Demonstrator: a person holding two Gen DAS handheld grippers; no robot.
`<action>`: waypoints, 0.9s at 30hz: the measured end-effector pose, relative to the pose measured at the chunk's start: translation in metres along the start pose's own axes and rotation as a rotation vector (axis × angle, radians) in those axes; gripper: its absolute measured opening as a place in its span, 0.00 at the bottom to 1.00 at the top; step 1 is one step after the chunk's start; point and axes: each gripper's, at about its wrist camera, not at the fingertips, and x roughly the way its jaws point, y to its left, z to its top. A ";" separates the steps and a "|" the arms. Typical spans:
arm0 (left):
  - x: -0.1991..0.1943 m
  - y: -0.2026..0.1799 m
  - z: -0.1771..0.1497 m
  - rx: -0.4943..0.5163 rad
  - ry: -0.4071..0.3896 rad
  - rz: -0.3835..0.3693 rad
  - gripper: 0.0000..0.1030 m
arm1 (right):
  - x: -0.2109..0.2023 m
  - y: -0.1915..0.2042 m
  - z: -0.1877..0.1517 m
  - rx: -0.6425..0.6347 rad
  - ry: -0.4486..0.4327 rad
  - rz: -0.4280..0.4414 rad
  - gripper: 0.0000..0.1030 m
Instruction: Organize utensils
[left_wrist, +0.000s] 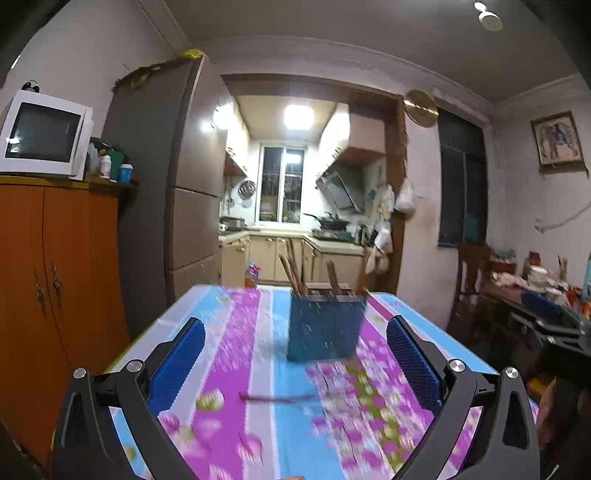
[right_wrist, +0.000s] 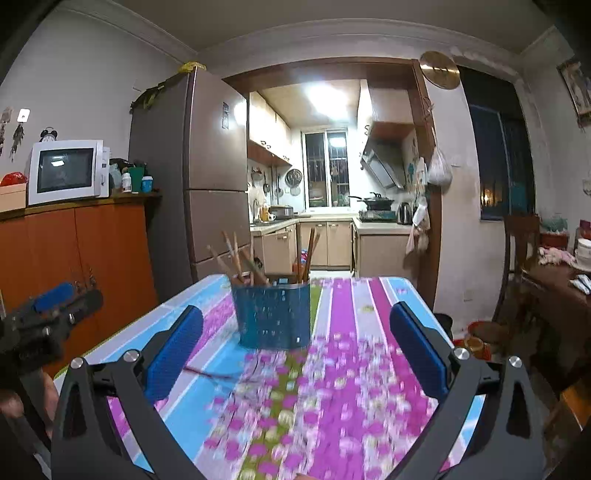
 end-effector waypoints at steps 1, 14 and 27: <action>-0.007 -0.003 -0.006 0.006 0.008 0.002 0.96 | -0.006 0.002 -0.005 -0.006 -0.003 -0.014 0.95; -0.057 -0.015 -0.020 -0.004 -0.012 0.007 0.96 | -0.058 0.012 -0.036 -0.044 -0.043 -0.061 0.95; -0.086 -0.034 -0.027 0.053 -0.062 0.018 0.96 | -0.091 0.017 -0.040 -0.049 -0.082 -0.081 0.95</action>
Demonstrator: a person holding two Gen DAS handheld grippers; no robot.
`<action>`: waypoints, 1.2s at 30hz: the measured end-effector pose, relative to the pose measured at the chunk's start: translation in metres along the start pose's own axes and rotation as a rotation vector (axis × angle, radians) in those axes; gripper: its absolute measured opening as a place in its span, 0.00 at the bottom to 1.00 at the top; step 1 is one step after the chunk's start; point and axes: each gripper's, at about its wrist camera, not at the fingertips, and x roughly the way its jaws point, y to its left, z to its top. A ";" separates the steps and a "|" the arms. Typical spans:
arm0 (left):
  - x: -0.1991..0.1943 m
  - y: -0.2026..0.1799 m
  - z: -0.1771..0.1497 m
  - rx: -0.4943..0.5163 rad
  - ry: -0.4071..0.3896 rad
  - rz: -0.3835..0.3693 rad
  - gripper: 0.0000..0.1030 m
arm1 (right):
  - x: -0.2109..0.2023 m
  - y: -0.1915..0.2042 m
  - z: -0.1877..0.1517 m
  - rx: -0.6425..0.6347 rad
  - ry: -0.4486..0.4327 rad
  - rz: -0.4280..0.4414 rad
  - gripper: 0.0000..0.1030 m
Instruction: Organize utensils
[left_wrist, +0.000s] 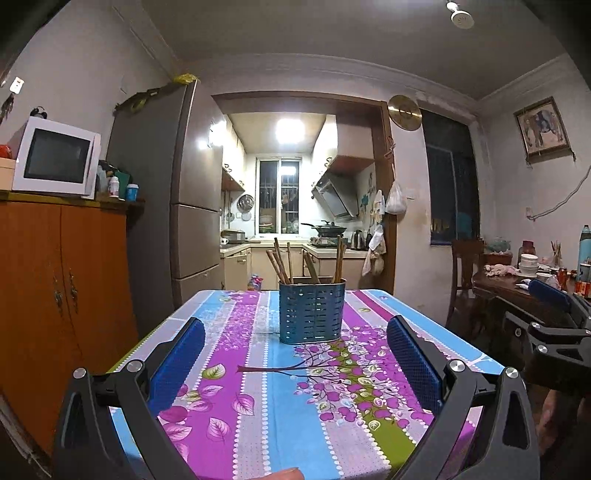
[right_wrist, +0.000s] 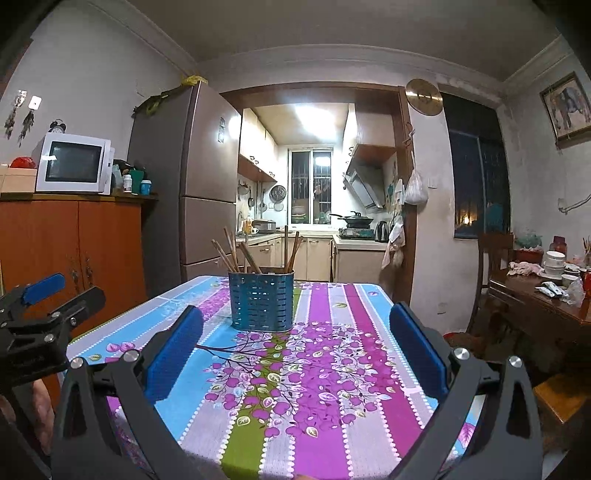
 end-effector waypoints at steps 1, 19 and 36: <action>-0.001 0.000 -0.001 0.002 0.001 0.001 0.96 | -0.002 0.002 -0.001 -0.003 -0.001 0.000 0.95; -0.007 0.000 -0.008 0.004 0.018 0.017 0.96 | -0.012 0.005 -0.005 -0.003 -0.003 -0.003 0.95; -0.003 -0.009 -0.014 0.038 -0.005 0.034 0.96 | -0.010 0.001 -0.011 0.017 -0.012 0.004 0.95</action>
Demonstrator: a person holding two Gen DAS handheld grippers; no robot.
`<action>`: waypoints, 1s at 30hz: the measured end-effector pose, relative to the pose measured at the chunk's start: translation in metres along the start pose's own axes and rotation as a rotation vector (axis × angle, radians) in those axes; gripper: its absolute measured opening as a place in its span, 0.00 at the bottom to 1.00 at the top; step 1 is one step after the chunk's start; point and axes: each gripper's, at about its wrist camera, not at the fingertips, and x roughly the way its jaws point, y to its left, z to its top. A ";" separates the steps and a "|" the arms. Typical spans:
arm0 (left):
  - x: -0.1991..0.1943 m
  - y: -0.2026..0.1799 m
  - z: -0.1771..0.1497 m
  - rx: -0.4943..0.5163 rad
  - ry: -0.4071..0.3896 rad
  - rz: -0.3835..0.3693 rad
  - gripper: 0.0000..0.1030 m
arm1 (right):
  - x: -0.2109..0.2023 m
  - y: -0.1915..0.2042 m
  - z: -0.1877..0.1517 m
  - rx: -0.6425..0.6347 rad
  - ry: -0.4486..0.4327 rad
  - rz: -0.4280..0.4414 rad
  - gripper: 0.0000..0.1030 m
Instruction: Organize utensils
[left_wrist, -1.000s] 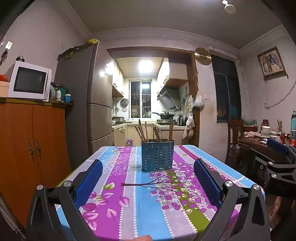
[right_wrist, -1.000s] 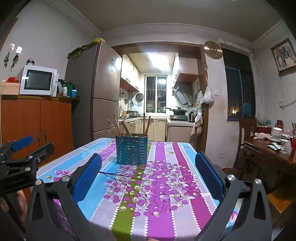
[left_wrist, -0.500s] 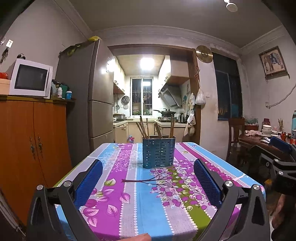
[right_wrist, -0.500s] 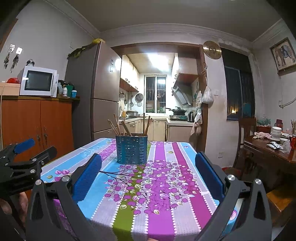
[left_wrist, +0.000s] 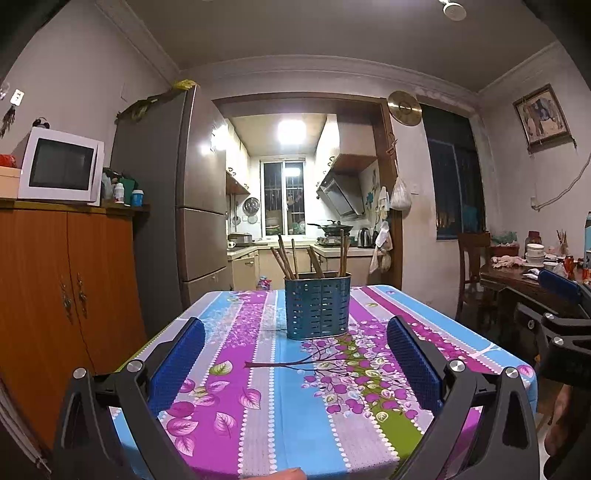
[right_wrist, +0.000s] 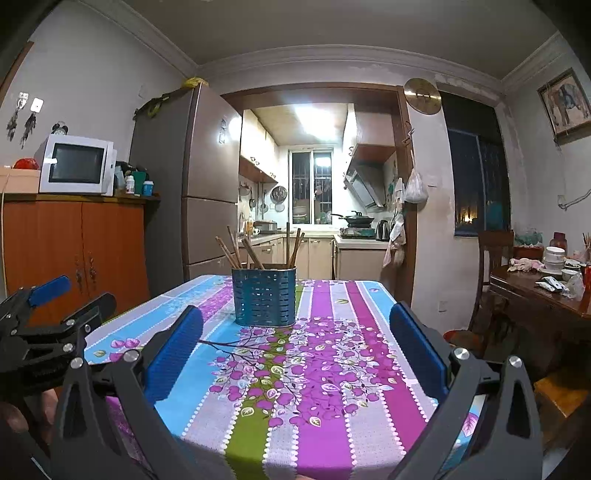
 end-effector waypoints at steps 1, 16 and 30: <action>0.001 -0.001 0.000 0.002 0.002 0.000 0.96 | 0.000 0.000 0.000 0.000 -0.001 -0.001 0.95; 0.006 -0.001 -0.002 -0.003 0.015 0.011 0.96 | 0.006 0.000 -0.001 0.008 0.007 0.020 0.95; 0.012 0.001 -0.002 -0.004 0.021 0.017 0.96 | 0.011 0.003 0.000 0.006 0.015 0.024 0.95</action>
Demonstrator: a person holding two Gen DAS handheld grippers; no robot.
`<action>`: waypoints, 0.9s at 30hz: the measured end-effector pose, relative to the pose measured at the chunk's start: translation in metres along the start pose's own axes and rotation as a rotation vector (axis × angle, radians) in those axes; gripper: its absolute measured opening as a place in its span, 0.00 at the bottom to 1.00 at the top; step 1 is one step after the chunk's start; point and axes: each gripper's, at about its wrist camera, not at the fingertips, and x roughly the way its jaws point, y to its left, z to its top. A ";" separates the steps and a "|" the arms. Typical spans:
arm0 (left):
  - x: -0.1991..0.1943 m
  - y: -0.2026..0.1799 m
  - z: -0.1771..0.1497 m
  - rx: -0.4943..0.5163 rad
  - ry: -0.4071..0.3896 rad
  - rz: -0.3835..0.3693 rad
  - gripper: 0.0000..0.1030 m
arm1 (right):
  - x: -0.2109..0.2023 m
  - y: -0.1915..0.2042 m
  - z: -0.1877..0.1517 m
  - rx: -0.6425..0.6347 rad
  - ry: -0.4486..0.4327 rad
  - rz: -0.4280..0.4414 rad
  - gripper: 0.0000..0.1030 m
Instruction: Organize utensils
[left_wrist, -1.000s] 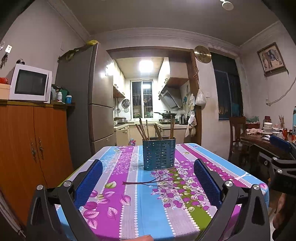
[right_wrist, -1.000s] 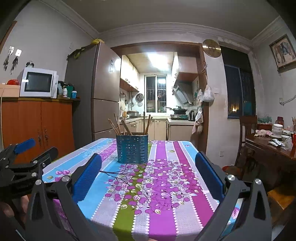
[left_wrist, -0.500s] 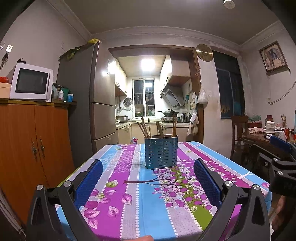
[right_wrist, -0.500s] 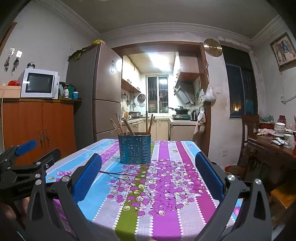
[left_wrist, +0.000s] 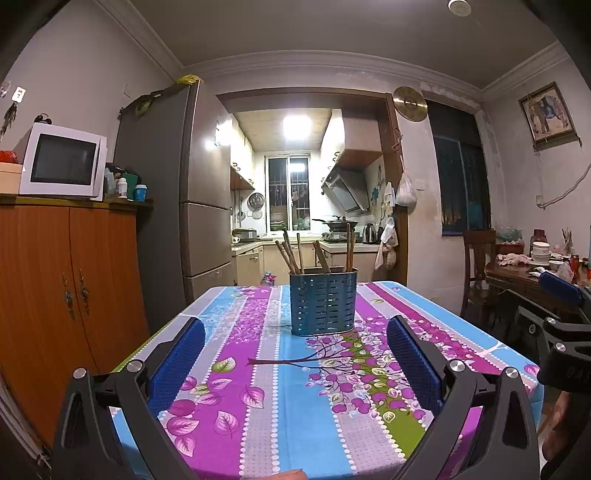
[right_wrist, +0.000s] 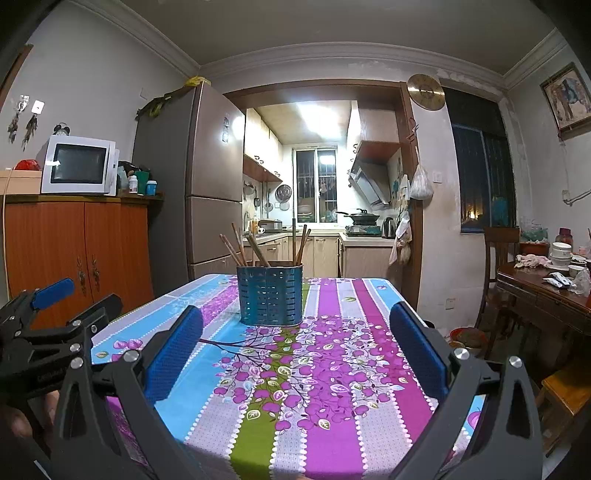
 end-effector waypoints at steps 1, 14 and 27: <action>0.001 0.000 0.000 0.001 0.001 0.000 0.96 | 0.000 0.000 0.000 0.000 0.000 0.000 0.95; 0.003 0.001 -0.001 0.002 0.003 -0.004 0.96 | 0.005 0.003 -0.001 -0.001 0.006 0.009 0.95; 0.012 0.005 -0.001 0.007 0.009 -0.005 0.96 | 0.010 0.004 -0.003 -0.005 0.007 0.015 0.95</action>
